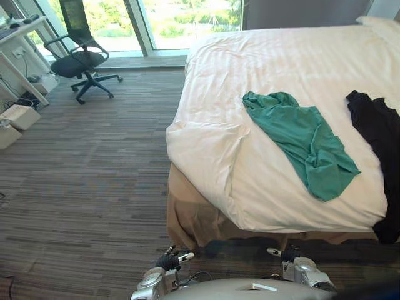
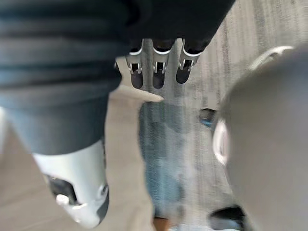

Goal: Tidy the bed and pick cloth on bed and put in laundry

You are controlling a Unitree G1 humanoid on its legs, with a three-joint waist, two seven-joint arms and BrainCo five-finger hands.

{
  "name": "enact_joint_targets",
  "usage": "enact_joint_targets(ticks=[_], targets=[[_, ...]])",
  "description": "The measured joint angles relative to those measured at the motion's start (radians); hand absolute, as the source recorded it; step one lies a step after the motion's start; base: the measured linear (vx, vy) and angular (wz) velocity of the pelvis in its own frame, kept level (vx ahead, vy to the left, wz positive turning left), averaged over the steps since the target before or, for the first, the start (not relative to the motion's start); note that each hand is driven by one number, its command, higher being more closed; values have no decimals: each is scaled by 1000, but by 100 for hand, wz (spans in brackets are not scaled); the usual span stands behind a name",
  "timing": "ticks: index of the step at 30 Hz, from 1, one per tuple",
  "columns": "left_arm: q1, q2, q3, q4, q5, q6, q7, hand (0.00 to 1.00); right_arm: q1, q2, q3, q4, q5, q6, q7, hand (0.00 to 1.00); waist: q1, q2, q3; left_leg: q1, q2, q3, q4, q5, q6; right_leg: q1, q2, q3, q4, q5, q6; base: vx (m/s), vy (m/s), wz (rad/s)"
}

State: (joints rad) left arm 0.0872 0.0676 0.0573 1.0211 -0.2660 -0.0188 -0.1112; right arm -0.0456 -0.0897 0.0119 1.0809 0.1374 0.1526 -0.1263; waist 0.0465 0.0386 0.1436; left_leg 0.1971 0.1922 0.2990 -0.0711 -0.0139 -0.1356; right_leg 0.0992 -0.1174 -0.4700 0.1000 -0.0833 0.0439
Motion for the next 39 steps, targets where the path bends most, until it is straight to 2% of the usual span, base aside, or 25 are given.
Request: enact_joint_targets(ticks=[4, 6, 7, 9, 11, 14, 16, 17, 21, 22, 23, 25, 27, 30, 33, 35, 38, 39], targets=[[16, 3, 70, 5, -235, -16, 13, 0, 6, 8, 3, 9, 27, 46, 3, 0, 0, -39, -2, 35, 7, 19, -14, 1, -3, 54, 20, -11, -56, 14, 1, 33, -50, -3], [21, 0, 165, 5, -378, -40, 51, 0, 6, 8, -4, 21, 27, 78, 6, 0, 2, -56, -7, 29, -10, 20, -14, 1, -3, 66, 11, -20, -101, 41, 14, 38, 55, 4], [21, 1, 192, 4, -402, -51, 56, 0, 6, 8, -6, 25, 29, 83, 7, 0, 2, -60, -10, 29, -16, 19, -14, 1, -2, 70, 7, -24, -108, 46, 18, 24, 80, 18], [22, 12, 266, -18, -484, -89, 76, 0, 6, 8, -28, 28, 35, 105, 17, 0, 4, -56, -10, 29, -34, 17, -14, 0, -1, 92, -7, -37, -130, 57, 28, -11, 74, 21], [26, 49, 354, -90, -593, -148, 102, 0, 3, 8, -54, 28, 35, 129, 34, 0, 17, -47, -18, 28, -45, 13, -15, 0, 4, 103, -23, -53, -135, 62, 36, -25, 59, 18], [15, 113, 430, -202, -700, -209, 118, 0, -1, 7, -81, 27, 38, 156, 45, 0, 25, -40, -27, 21, -55, -3, -21, 5, 12, 103, -28, -72, -135, 64, 39, -25, 53, 21], [12, 136, 457, -242, -739, -238, 120, 0, 1, 7, -83, 27, 45, 156, 44, 0, 25, -36, -30, 22, -56, -4, -26, 7, 14, 102, -29, -75, -135, 64, 39, -49, 18, 7], [10, 144, 485, -284, -753, -278, 142, 0, 5, 5, -83, 23, 49, 151, 44, 0, 24, -29, -32, 12, -56, -1, -26, 8, 15, 97, -29, -75, -136, 66, 39, -67, 17, 0], [-19, 149, 551, -378, -771, -340, 191, 0, 42, -1, -79, -6, 48, 121, 35, 0, 25, -20, -43, 3, -53, 19, -31, 9, 16, 85, -24, -66, -149, 75, 34, -49, 11, -10], [-31, 157, 572, -406, -761, -351, 205, 0, 56, 0, -77, -15, 48, 111, 30, 0, 25, -16, -48, 1, -52, 23, -31, 9, 16, 85, -22, -65, -156, 78, 34, -10, 6, -8], [-55, 191, 600, -449, -721, -364, 215, 0, 89, 0, -68, -32, 55, 94, 23, 0, 22, -24, -59, 2, -49, 36, -31, 8, 16, 85, -20, -59, -158, 82, 32, 0, 12, -14], [-81, 237, 629, -511, -654, -364, 220, 0, 107, 2, -56, -40, 55, 77, 19, 0, 24, -21, -73, 2, -40, 65, -31, 6, 13, 76, -17, -39, -159, 84, 30, 14, 15, -23], [-121, 310, 645, -590, -534, -364, 220, 0, 125, 10, -55, -47, 54, 56, 13, 0, 24, -30, -93, 8, -39, 100, -28, 4, 10, 72, -16, -21, -159, 86, 29, 21, 29, -26], [-210, 406, 638, -743, -287, -359, 200, 0, 161, 12, -43, -84, 53, 19, 9, 0, 21, -25, -107, 15, -42, 155, -27, 1, 6, 64, -22, -2, -159, 96, 27, -15, 40, -21], [-233, 441, 559, -844, -120, -358, 185, 0, 181, 12, -44, -96, 53, -2, 9, 0, 21, -12, -133, 23, -43, 195, -31, -9, 2, 58, -24, 22, -159, 98, 29, -18, 38, -22], [-236, 454, 465, -916, 46, -351, 160, 0, 206, 13, -46, -115, 38, -10, 9, 0, 19, 5, -168, 34, -43, 226, -31, -21, -5, 54, -24, 44, -159, 99, 29, 21, 31, -29], [-284, 456, 360, -954, 180, -340, 110, 0, 210, 19, -64, -123, 34, -17, 6, 0, 9, 11, -179, 35, -43, 244, -31, -21, -5, 48, -24, 55, -159, 99, 30, 7, 3, -13], [-291, 456, 344, -957, 191, -339, 102, 0, 210, 21, -68, -124, 34, -18, 5, 0, 5, 12, -179, 35, -43, 246, -31, -21, -5, 47, -23, 58, -159, 99, 30, -5, -6, -12]])
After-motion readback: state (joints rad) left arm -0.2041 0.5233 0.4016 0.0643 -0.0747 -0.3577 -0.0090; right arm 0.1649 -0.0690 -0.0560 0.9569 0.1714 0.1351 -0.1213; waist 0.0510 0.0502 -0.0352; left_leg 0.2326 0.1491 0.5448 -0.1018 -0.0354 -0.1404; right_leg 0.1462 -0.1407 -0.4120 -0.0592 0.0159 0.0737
